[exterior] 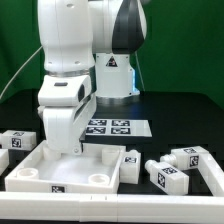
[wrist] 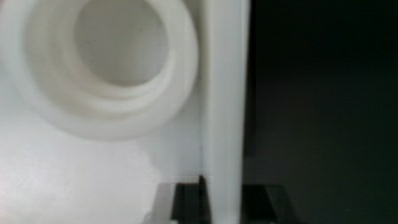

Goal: Assemble one leg

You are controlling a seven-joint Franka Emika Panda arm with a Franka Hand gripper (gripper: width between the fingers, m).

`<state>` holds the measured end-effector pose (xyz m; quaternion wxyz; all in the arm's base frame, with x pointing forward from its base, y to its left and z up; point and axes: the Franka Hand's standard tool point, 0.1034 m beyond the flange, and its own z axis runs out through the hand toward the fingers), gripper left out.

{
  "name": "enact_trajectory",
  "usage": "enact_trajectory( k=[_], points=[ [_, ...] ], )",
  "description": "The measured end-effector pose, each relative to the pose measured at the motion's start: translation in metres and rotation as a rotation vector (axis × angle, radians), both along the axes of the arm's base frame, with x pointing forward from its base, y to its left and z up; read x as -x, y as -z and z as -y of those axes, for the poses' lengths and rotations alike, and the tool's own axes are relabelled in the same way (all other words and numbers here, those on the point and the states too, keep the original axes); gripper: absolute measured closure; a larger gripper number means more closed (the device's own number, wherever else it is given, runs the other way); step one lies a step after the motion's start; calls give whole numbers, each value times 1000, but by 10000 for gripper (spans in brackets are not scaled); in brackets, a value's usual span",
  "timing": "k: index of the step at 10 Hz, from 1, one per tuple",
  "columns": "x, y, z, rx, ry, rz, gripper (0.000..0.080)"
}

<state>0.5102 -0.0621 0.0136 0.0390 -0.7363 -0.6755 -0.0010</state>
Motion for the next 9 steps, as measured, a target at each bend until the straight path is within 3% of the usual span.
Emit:
enact_trajectory(
  k=[2,6,9],
  points=[
    [0,0,10,3,-56,5,742],
    [2,0,50,4,-57,9,742],
    [2,0,49,3,-49,8,738]
  ],
)
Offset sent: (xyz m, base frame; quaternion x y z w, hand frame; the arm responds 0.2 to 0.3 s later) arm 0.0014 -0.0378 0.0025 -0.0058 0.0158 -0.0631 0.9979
